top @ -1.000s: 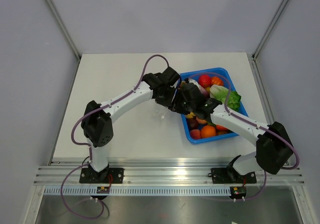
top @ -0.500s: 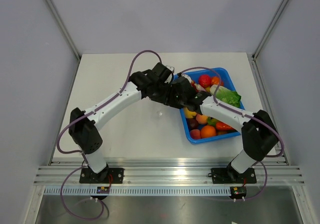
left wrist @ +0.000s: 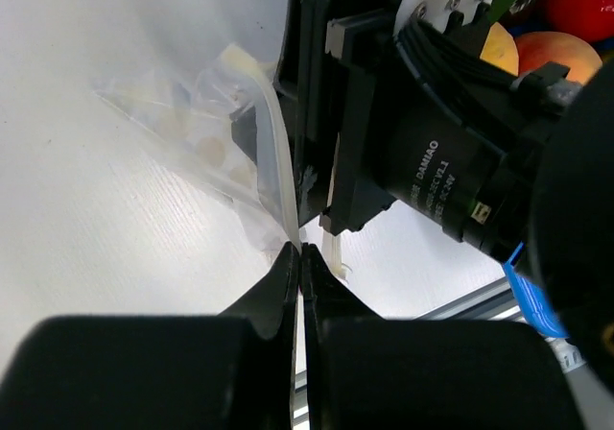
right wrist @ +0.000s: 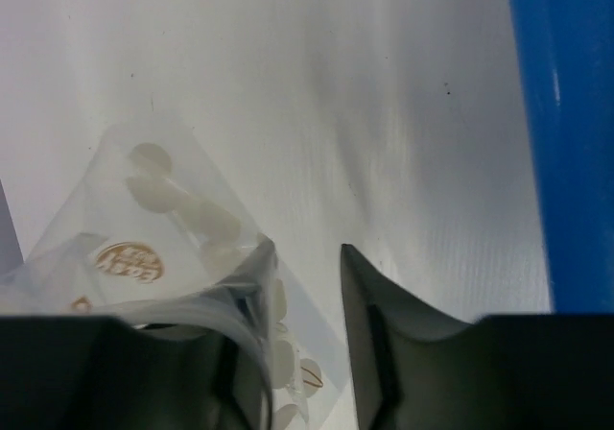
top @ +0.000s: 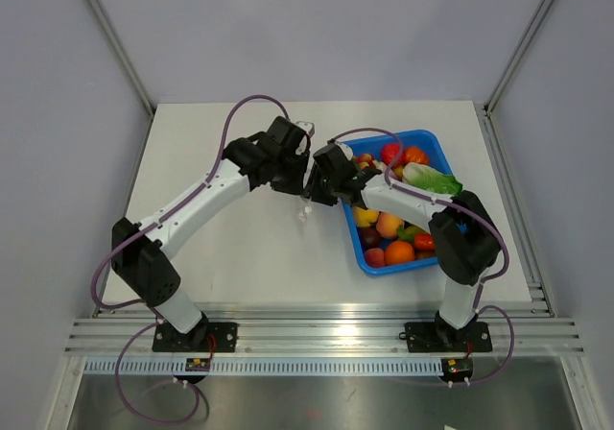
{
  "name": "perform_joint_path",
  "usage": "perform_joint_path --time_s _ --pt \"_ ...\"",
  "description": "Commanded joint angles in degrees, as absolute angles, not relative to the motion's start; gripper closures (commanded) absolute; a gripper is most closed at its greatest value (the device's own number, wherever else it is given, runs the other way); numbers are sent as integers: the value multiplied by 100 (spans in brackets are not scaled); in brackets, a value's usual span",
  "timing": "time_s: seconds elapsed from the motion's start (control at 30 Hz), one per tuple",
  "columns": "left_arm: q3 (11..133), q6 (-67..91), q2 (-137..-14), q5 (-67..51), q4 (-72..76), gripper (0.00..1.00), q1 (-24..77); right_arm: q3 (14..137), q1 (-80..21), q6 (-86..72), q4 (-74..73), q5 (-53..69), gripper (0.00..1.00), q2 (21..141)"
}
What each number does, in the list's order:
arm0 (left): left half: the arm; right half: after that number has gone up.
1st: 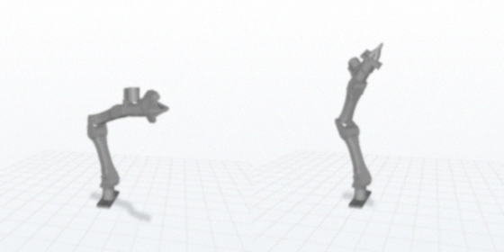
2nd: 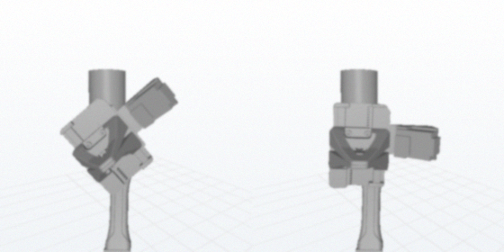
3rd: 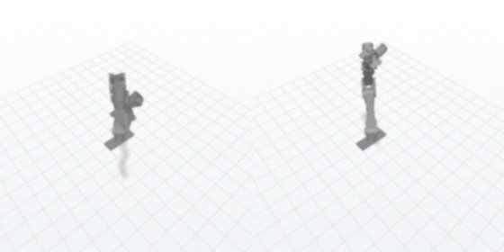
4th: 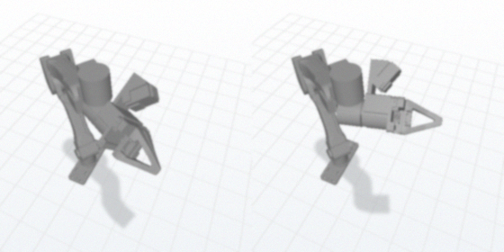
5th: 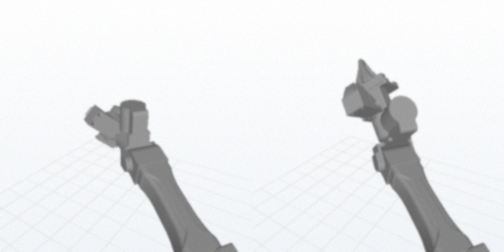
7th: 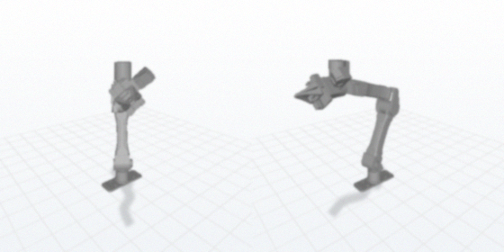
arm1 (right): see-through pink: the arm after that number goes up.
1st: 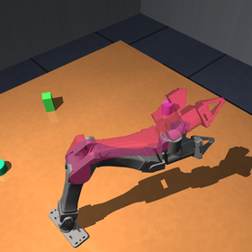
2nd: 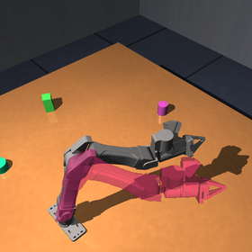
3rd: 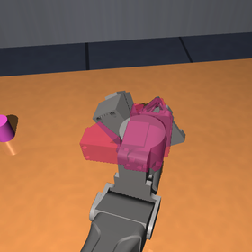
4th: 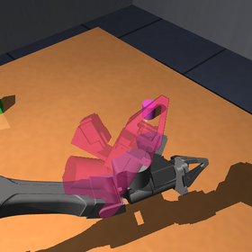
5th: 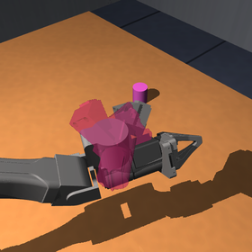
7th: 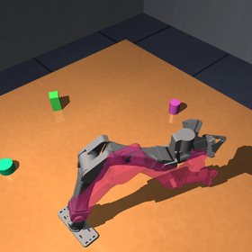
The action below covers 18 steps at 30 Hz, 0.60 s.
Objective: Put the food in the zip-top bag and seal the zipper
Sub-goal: Open the zipper of the food storage bag at the center of the board.
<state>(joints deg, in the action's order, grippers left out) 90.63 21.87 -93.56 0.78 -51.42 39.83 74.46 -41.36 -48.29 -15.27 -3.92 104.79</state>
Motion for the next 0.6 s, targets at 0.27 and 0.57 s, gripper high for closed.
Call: perform_joint_path --time_s 0.27,0.57 --pt "8693 1714 -8947 -518 -5237 100 3428 8094 -4192 -4386 -2205 -1343 98 10477" --pt "8543 1529 -9237 -27 -5361 100 3208 8191 -4192 -4272 -2583 -1739 100 10433"
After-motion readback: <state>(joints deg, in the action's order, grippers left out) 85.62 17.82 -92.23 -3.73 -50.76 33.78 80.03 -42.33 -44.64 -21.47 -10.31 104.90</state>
